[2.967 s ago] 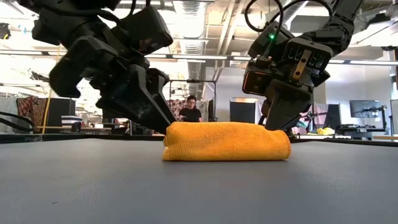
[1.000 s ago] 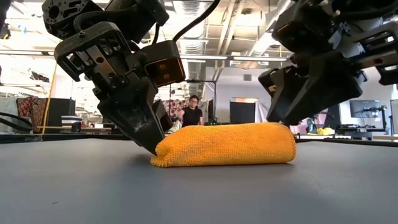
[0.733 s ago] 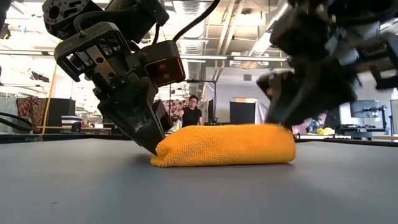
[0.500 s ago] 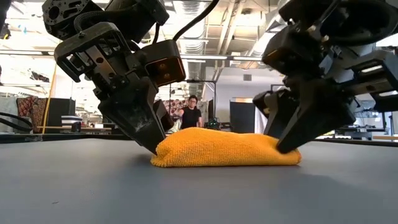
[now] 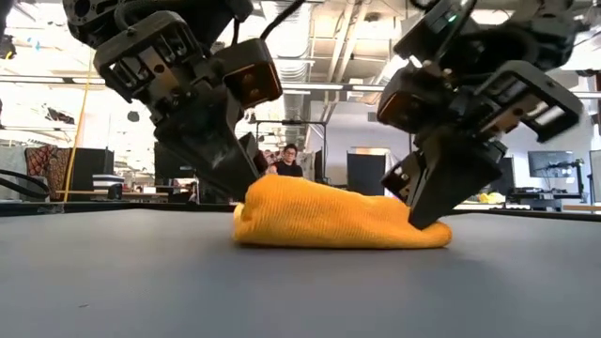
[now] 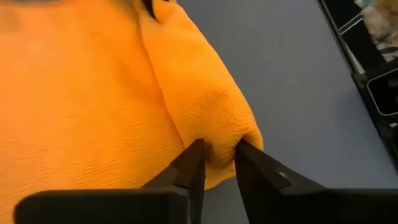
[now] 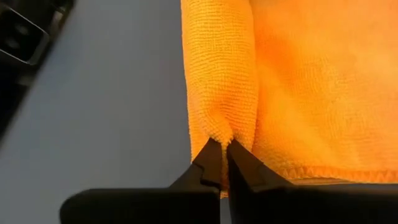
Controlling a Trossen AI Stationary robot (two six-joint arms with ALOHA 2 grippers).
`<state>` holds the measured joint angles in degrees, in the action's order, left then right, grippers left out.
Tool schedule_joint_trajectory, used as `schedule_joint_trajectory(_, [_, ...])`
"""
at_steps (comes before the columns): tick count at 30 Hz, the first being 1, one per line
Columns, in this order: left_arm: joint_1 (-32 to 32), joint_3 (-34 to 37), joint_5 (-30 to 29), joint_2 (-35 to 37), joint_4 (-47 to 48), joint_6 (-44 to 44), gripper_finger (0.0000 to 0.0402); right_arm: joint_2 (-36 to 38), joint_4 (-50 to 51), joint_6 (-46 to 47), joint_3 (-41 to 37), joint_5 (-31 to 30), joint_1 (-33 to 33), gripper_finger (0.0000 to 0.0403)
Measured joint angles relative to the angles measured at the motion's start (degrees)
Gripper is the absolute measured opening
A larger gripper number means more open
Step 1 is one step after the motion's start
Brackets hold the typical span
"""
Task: Roll towel
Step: Roll the yellow microfiber towel
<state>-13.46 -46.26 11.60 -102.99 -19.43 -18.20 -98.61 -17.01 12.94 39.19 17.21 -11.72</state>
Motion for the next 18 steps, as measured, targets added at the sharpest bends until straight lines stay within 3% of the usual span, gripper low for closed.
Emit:
schedule_joint_trajectory(7, [0.0,0.0,-6.4,4.5,2.6,5.6,0.0107,-0.1,0.2,11.0,-0.1,12.8,7.1,0.0035])
schedule_joint_trajectory(18, [-2.2,0.0,-12.0,5.9,8.5,10.5,0.0117,-0.1,1.9,17.8,-0.1,16.2,11.5,0.0038])
